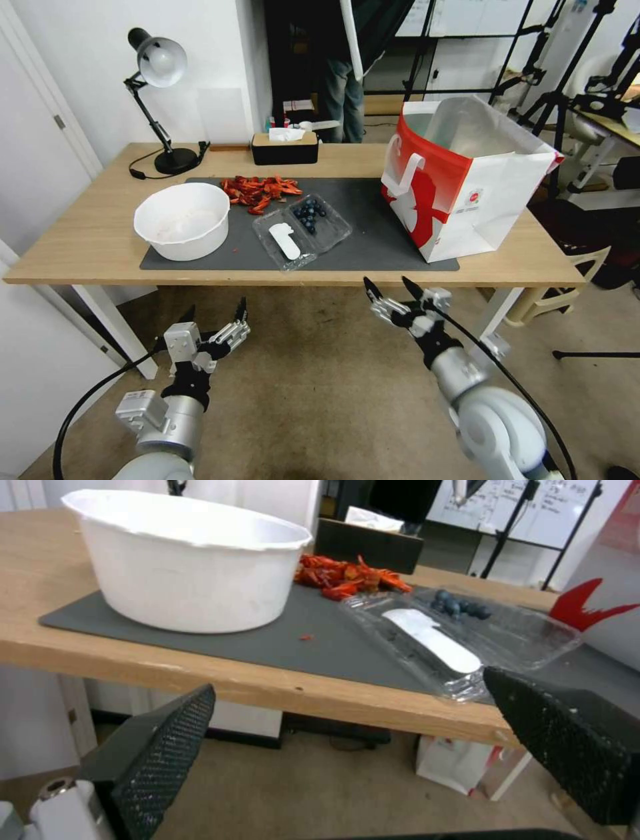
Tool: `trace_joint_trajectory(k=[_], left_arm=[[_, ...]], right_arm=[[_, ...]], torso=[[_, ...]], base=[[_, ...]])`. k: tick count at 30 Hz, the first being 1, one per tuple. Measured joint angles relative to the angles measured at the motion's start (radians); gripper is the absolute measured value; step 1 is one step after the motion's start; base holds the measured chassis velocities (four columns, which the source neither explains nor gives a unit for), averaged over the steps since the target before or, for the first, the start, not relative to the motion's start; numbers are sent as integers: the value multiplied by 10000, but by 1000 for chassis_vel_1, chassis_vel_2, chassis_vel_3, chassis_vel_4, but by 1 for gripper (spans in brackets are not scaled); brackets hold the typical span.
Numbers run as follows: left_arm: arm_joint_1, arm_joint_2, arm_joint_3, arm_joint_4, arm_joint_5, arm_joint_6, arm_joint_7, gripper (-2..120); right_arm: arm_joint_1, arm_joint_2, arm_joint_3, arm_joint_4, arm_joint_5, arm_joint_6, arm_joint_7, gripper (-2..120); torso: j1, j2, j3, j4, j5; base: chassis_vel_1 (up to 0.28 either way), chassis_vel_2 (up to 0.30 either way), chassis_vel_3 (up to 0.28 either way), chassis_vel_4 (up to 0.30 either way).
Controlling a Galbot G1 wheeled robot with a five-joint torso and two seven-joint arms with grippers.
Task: Close the takeout container lid, then place the container into the takeout bag.
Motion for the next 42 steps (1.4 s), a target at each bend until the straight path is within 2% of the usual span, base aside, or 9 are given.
trace_joint_trajectory(k=[4, 7, 14, 27, 42], left_arm=[[38, -41, -66, 55, 18, -94, -2, 100], [108, -124, -157, 159, 56, -233, 2, 100], [103, -276, -186, 239, 120, -236, 13, 100], [49, -400, -258, 530, 134, -269, -33, 100], [17, -432, -215, 549, -57, -244, -75, 100]], right_arm=[[522, -154, -343, -203, 502, -180, 216, 100], [1704, -332, -948, -718, 1563, -668, 505, 100], [3096, -331, -1853, -1442, 2682, -1348, 1022, 100], [4278, 210, -2817, -2223, 3039, -2567, 2381, 100], [4738, 400, -3122, -2656, 3195, -2834, 2659, 100]], torso=[[1, 0, 0, 0, 1], [0, 0, 0, 1, -1], [0, 0, 1, 1, -1], [-1, 0, 1, -1, -1], [-1, 0, 0, 0, 0]], base=[[0, 0, 0, 0], [0, 0, 0, 0], [0, 0, 0, 0], [0, 0, 0, 0], [0, 0, 0, 0]])
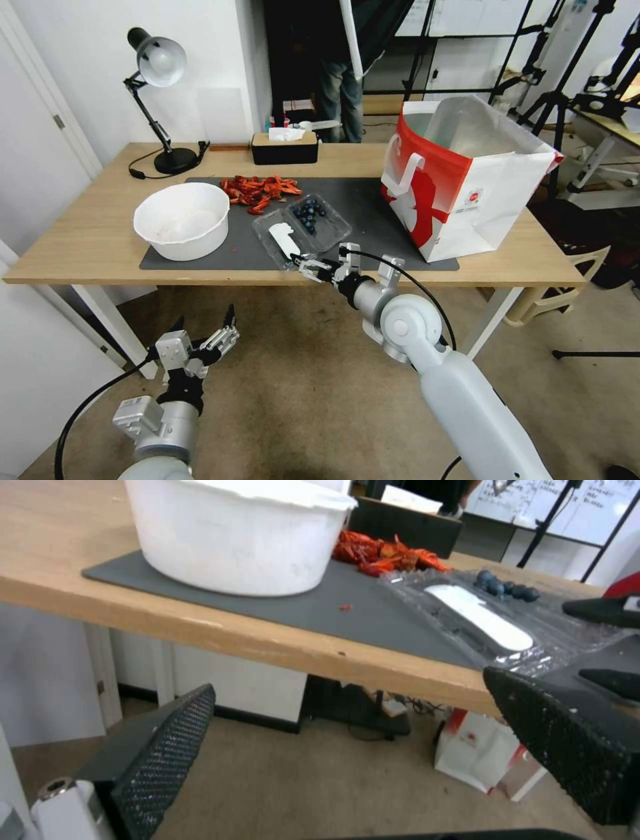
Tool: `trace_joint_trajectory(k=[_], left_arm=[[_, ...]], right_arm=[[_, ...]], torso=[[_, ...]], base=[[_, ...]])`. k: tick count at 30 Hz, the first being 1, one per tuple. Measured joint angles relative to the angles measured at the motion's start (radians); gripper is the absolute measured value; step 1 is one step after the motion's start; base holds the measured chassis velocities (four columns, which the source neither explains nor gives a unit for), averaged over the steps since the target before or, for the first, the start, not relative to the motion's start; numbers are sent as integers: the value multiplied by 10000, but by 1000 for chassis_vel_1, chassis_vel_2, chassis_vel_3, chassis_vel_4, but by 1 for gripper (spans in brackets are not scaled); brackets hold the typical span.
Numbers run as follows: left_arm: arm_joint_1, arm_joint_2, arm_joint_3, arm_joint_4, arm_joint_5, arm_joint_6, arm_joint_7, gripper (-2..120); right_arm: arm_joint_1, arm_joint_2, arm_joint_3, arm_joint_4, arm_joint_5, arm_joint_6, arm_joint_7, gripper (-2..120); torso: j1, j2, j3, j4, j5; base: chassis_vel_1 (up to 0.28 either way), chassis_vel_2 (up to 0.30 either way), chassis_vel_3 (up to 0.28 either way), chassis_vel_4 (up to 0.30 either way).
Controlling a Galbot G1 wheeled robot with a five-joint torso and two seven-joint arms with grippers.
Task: Close the takeout container lid, then place the container into the takeout bag.
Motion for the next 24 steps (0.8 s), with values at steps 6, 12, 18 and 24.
trace_joint_trajectory(k=[6, 12, 18, 24], left_arm=[[-46, -11, 32, 94, -2, -1, -17, 100], [-70, 36, 14, 128, -6, -17, -29, 100], [-29, 66, -16, 136, -8, -87, -47, 100], [-10, 50, -12, 162, -6, -210, -48, 100]], right_arm=[[156, 22, -84, -130, 97, -99, 45, 100], [359, 98, -206, -315, 189, -170, 93, 100], [679, 422, -473, -676, 239, -264, 184, 100], [841, 606, -640, -835, 241, -221, 163, 100]], torso=[[0, 0, 0, -1, -1], [-1, 0, 0, 0, -1], [-1, 0, -1, -1, -1], [0, 0, 0, 1, -1]], base=[[0, 0, 0, 0], [0, 0, 0, 0], [0, 0, 0, 0], [0, 0, 0, 0]])
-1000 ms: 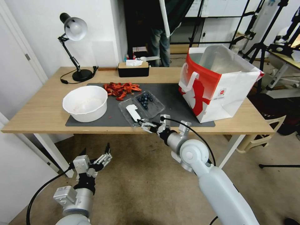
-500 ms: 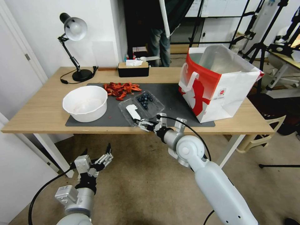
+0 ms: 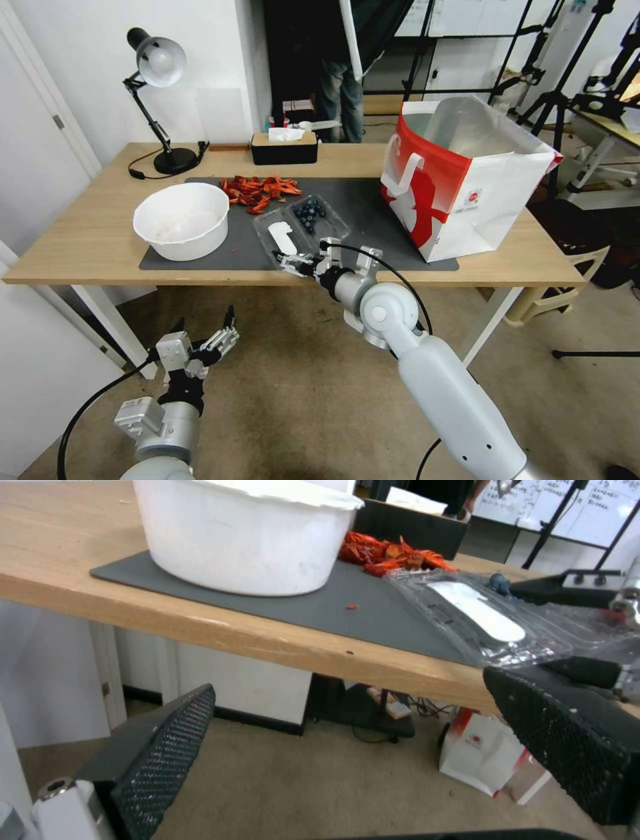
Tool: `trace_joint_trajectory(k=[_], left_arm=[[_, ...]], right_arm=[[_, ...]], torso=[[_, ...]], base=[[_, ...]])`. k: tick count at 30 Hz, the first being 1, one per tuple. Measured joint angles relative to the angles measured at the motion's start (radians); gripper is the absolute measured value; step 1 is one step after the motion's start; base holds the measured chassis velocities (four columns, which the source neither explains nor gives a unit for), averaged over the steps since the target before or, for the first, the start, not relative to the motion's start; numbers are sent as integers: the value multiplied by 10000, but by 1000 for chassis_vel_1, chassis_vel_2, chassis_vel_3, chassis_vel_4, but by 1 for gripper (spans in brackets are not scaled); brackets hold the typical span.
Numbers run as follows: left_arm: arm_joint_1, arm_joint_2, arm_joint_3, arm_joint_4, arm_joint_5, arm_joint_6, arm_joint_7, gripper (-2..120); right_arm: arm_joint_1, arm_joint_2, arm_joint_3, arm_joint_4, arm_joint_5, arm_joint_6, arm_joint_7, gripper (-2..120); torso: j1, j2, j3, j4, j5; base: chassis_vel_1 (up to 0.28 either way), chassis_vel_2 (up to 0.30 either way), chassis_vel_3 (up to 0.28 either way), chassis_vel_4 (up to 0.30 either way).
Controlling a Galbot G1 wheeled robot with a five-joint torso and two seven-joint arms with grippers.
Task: Close the takeout container lid, then place the container into the takeout bag.
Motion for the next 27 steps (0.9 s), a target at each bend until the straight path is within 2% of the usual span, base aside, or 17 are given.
trace_joint_trajectory(k=[5, 27], left_arm=[[41, -69, 65, 64, 83, -181, -1, 100], [333, -249, 76, -62, 314, -566, 2, 100]], right_arm=[[58, 54, -101, -31, 0, 247, -332, 100], [405, 646, -687, -387, -118, 326, -394, 100]], torso=[[0, 0, 0, 0, 0], [0, 0, 0, 0, 0]], base=[[0, 0, 0, 0], [0, 0, 0, 0]])
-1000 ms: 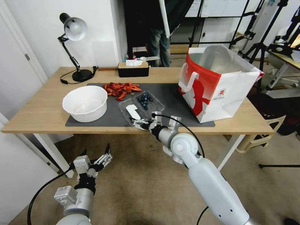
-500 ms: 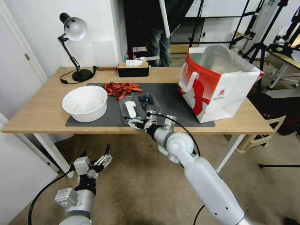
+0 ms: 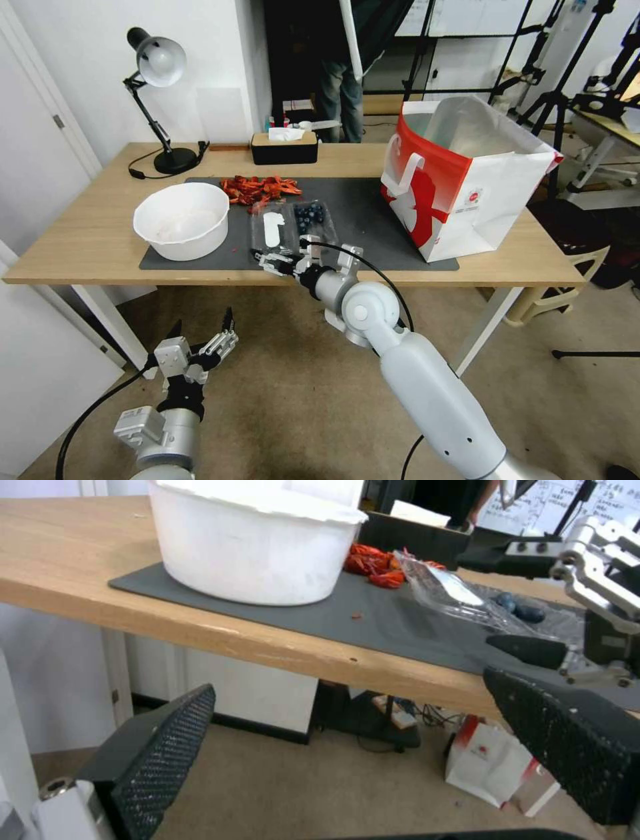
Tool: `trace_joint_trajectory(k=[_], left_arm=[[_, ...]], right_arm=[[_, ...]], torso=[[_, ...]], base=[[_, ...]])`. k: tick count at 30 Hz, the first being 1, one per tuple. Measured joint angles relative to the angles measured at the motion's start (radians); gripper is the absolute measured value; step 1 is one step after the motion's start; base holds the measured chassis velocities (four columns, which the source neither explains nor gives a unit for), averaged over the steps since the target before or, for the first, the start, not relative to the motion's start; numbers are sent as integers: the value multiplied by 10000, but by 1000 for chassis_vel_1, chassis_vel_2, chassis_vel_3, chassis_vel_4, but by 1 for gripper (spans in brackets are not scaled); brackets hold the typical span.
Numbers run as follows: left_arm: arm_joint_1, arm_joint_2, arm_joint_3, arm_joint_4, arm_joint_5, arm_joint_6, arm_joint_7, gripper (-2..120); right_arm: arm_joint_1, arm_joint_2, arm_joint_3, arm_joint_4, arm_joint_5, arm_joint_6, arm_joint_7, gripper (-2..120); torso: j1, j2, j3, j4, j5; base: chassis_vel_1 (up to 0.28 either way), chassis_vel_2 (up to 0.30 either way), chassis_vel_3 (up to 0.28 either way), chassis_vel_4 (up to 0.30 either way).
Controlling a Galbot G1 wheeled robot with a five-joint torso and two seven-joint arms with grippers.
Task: Close the takeout container lid, then place the container into the takeout bag.
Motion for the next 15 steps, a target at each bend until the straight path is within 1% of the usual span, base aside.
trace_joint_trajectory(k=[8, 15], left_arm=[[52, -92, 2, -14, 107, -75, 9, 100], [77, -149, 13, -13, 149, -122, 11, 100]], right_arm=[[160, 224, -199, -144, -58, 0, 10, 100], [121, 254, -252, -138, -81, -7, 26, 100]], torso=[[0, 0, 0, 0, 0], [0, 0, 0, 0, 0]], base=[[0, 0, 0, 0], [0, 0, 0, 0]])
